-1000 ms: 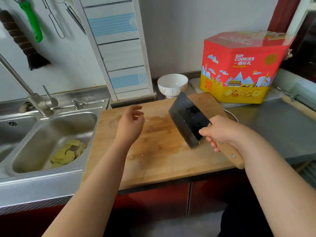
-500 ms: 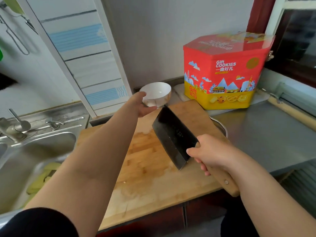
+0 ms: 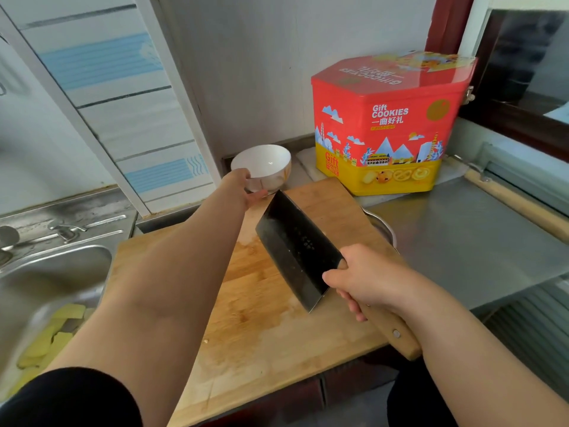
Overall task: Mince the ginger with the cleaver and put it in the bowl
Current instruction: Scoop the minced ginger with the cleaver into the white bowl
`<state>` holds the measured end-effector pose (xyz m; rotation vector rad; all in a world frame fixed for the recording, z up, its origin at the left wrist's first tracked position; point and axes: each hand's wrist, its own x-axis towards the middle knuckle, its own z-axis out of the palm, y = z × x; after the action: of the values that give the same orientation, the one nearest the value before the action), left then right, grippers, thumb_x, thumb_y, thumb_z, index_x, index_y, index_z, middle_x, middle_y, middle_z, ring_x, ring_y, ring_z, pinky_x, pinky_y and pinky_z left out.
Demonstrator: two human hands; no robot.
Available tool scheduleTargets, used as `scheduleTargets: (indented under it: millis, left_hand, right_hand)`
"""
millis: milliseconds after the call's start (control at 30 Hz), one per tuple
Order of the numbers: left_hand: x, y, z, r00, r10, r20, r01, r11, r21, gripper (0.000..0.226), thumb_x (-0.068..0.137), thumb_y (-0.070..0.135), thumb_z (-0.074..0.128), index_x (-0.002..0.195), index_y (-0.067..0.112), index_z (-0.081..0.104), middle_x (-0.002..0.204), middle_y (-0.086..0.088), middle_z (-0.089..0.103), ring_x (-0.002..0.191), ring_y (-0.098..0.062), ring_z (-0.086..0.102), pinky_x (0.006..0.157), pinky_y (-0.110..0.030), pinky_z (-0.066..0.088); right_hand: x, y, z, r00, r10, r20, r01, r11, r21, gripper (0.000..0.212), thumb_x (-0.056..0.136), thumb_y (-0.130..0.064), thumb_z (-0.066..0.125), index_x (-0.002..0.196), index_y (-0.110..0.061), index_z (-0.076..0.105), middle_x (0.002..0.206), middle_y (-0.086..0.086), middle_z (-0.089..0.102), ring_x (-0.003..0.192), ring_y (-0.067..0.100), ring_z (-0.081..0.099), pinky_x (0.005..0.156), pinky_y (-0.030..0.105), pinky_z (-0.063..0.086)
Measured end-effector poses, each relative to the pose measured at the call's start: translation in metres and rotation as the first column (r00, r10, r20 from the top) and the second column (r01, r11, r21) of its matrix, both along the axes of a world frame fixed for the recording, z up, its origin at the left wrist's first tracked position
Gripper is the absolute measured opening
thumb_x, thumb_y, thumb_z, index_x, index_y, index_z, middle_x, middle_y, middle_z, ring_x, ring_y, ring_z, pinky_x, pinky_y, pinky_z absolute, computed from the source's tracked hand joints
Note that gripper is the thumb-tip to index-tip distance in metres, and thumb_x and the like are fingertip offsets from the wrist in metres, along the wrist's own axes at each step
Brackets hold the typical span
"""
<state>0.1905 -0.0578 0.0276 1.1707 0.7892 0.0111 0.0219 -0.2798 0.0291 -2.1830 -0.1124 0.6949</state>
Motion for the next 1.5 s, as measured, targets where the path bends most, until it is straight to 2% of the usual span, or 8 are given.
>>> scheduleTargets:
  millis: [300,433,667,1067,1133,1233,1300,1500]
  left_hand:
    - [-0.036,0.013,0.032,0.989,-0.086,0.118,0.083,0.996,0.026,0.041,0.086,0.000,0.056,0.119,0.016,0.038,0.112,-0.021,0.056,0.090,-0.038,0.067,0.071,-0.042,0.061]
    - [-0.086,0.046,0.040,0.978,-0.157,0.135,0.151,0.987,0.054,0.047,0.083,-0.001,0.054,0.123,0.016,0.036,0.103,-0.027,0.066,0.082,-0.038,0.072,0.079,-0.039,0.059]
    - [-0.190,0.115,0.003,0.987,-0.156,0.031,0.151,0.979,0.137,0.043,0.088,0.010,0.050,0.131,0.005,0.045,0.092,-0.024,0.071,0.077,-0.029,0.073,0.047,-0.024,0.055]
    - [-0.256,0.161,-0.012,0.996,-0.087,0.001,0.083,0.952,0.293,0.043,0.095,0.022,0.055,0.133,0.007,0.042,0.110,-0.021,0.065,0.083,-0.030,0.073,0.055,-0.029,0.057]
    - [-0.265,0.162,-0.016,1.000,-0.023,0.016,0.013,0.888,0.460,0.050,0.095,0.034,0.057,0.135,0.013,0.037,0.118,-0.015,0.060,0.088,-0.027,0.071,0.063,-0.036,0.058]
    - [-0.286,0.144,-0.023,0.979,0.055,0.194,-0.196,0.482,0.854,0.039,0.091,0.039,0.060,0.119,0.018,0.041,0.113,-0.002,0.055,0.087,-0.016,0.059,0.075,-0.034,0.049]
    - [-0.301,0.119,-0.027,0.966,-0.113,0.233,-0.190,0.300,0.935,0.022,0.093,0.029,0.059,0.108,0.023,0.044,0.097,0.009,0.057,0.079,-0.007,0.055,0.069,-0.025,0.043]
    - [-0.317,0.083,-0.058,0.943,-0.333,0.030,0.053,0.237,0.970,0.015,0.093,0.022,0.054,0.105,0.031,0.052,0.097,0.018,0.057,0.085,0.002,0.054,0.068,-0.018,0.041]
  right_hand:
    - [-0.004,0.003,0.001,0.999,-0.005,0.042,0.006,1.000,-0.011,0.041,0.098,-0.018,0.051,0.136,-0.006,0.040,0.063,0.006,0.058,0.047,0.015,0.054,0.051,0.030,0.049]
    - [-0.008,0.007,0.002,0.996,0.004,0.084,-0.003,1.000,-0.017,0.016,0.097,-0.018,0.053,0.105,-0.004,0.053,0.060,0.005,0.056,0.040,0.013,0.052,0.048,0.028,0.049]
    - [-0.015,0.019,0.001,0.983,-0.013,0.181,0.015,1.000,-0.008,0.018,0.097,-0.020,0.056,0.087,-0.005,0.054,0.055,0.005,0.057,0.047,0.019,0.056,0.059,0.038,0.055]
    - [-0.047,0.051,0.000,0.998,-0.062,0.007,0.057,0.947,0.315,0.012,0.097,-0.020,0.058,0.093,-0.010,0.053,0.062,0.003,0.055,0.044,0.013,0.052,0.046,0.027,0.049]
    - [-0.052,0.058,0.000,0.998,-0.057,-0.011,0.058,0.944,0.324,0.011,0.098,-0.020,0.058,0.098,-0.010,0.052,0.062,0.003,0.055,0.044,0.013,0.052,0.045,0.026,0.049]
    - [-0.062,0.069,0.001,0.997,-0.068,-0.027,0.073,0.931,0.357,0.009,0.098,-0.018,0.056,0.097,-0.008,0.054,0.064,0.004,0.055,0.045,0.012,0.052,0.044,0.026,0.049]
    - [-0.069,0.078,0.001,0.995,-0.085,-0.048,0.097,0.911,0.401,0.008,0.098,-0.015,0.054,0.098,-0.007,0.054,0.065,0.005,0.053,0.044,0.013,0.051,0.044,0.026,0.049]
    - [-0.095,0.112,-0.010,0.987,-0.111,-0.114,0.152,0.868,0.472,0.009,0.096,-0.009,0.049,0.104,-0.005,0.050,0.072,0.009,0.049,0.043,0.015,0.049,0.043,0.027,0.049]
